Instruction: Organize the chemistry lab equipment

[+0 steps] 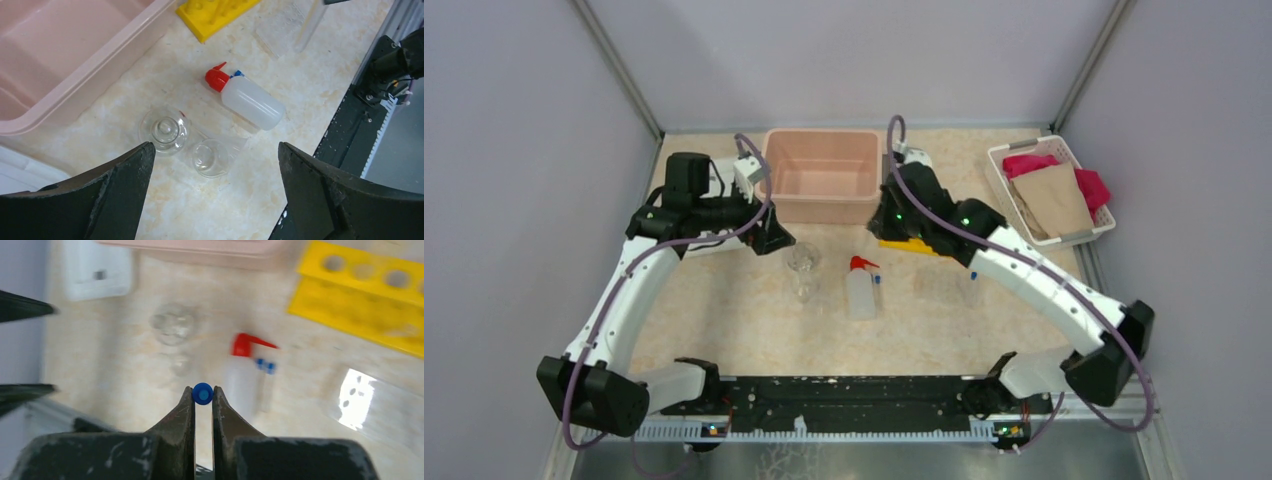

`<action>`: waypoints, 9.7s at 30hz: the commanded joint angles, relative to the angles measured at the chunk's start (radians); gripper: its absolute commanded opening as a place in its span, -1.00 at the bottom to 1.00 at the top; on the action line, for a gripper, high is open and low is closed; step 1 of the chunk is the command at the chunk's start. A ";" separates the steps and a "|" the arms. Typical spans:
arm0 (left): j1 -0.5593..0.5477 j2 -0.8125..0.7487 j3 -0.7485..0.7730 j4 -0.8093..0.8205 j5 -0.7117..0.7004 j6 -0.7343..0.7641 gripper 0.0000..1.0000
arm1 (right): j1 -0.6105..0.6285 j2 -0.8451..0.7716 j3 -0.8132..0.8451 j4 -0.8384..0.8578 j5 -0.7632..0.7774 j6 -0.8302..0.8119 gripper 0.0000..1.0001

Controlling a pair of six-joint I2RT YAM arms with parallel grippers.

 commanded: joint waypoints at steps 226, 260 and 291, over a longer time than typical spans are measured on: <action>-0.011 -0.014 0.005 -0.060 0.199 0.111 -0.67 | 0.061 0.191 0.159 0.257 -0.265 0.100 -0.32; -0.011 0.052 0.090 -0.023 -0.020 -0.065 0.98 | -0.012 -0.314 -0.428 -0.072 0.480 -0.059 -1.00; -0.011 0.047 0.086 -0.018 -0.054 -0.064 0.98 | -0.110 -0.225 -0.660 0.171 0.444 -0.060 -1.00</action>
